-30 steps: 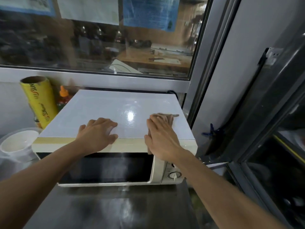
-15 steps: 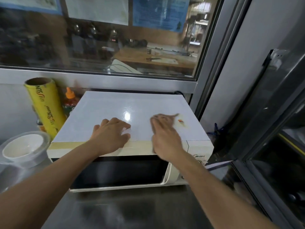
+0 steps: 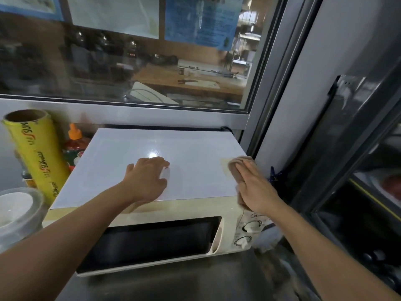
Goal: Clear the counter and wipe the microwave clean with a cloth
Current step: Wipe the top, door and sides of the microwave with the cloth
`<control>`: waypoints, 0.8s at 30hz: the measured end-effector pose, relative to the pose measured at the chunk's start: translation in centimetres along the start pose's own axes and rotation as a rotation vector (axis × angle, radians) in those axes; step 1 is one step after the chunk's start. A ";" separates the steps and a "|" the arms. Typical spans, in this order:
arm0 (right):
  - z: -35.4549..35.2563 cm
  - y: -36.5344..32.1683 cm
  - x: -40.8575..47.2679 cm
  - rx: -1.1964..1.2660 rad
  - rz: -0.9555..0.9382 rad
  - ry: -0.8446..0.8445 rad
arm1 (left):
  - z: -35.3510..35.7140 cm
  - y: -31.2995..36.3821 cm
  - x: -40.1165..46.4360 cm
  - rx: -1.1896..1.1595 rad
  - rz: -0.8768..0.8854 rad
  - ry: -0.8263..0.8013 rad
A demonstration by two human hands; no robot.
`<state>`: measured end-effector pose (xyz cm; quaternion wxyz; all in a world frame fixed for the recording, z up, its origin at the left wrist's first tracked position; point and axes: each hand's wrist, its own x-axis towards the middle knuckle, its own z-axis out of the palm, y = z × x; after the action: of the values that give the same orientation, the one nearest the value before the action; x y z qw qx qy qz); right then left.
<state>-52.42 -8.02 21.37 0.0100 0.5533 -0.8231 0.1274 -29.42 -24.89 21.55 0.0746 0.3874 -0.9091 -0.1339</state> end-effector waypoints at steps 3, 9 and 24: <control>0.8 0.9 2.7 -0.008 0.009 0.017 | 0.5 0.6 2.3 0.004 0.004 0.013; 1.4 3.7 10.5 0.073 0.004 -0.041 | 1.0 0.5 7.5 0.048 -0.038 0.051; 1.9 5.0 10.4 0.094 -0.155 -0.093 | 0.4 0.4 10.4 0.087 -0.144 0.000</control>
<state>-60.78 -16.07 20.16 -0.0444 0.6205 -0.7706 0.1386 -36.97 -32.13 21.67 0.0478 0.4547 -0.8838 -0.0991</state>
